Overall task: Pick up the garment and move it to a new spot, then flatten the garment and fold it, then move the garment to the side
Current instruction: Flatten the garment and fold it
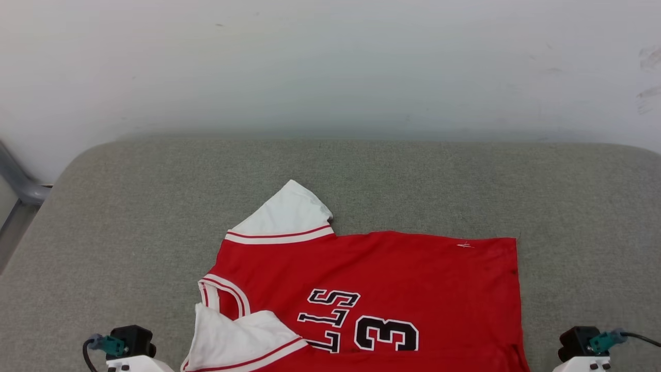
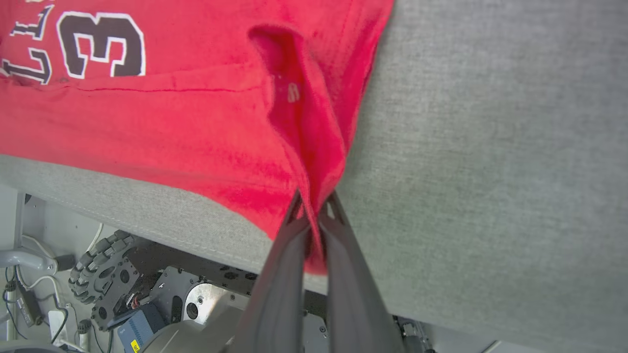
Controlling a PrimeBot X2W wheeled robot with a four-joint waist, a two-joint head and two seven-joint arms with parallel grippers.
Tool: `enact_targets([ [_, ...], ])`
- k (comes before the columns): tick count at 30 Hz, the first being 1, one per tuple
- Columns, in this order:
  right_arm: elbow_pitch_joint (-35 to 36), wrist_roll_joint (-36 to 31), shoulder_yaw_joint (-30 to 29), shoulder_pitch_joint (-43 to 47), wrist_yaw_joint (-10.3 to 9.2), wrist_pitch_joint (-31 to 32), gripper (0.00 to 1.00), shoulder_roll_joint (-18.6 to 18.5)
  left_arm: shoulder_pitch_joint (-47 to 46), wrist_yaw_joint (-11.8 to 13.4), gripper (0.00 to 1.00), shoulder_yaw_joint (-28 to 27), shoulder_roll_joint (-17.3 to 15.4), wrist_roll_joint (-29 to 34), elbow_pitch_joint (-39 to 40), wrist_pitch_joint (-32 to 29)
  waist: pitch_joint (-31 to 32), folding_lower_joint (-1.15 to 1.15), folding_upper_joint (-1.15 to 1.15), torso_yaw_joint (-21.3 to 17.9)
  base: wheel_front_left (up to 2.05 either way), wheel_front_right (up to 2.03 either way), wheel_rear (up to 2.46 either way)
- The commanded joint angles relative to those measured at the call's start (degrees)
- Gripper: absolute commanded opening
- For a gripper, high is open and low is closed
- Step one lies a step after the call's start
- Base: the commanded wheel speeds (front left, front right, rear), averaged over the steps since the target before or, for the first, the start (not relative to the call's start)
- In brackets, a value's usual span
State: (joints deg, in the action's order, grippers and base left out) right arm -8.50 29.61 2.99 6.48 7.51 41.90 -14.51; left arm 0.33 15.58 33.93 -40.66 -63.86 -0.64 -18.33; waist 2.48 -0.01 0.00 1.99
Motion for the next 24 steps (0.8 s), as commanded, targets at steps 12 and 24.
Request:
enact_targets([
  [12, -2.1, -4.1, -2.7, -0.8, -0.05, -14.7, 1.0, 3.9, -3.9, -4.3, 1.0, -0.4, 4.7, -0.6, -10.1, 3.1, -0.6, 0.01, 0.0, -0.7, 0.0, 0.0, 0.0],
  [24, 4.6, -14.4, -8.3, -3.6, -0.05, -34.7, 1.0, 9.2, -11.3, -4.2, 1.0, -1.3, 4.6, 7.2, -10.5, 11.6, -1.3, 0.01, 0.0, -1.8, 0.0, 0.0, 0.0],
])
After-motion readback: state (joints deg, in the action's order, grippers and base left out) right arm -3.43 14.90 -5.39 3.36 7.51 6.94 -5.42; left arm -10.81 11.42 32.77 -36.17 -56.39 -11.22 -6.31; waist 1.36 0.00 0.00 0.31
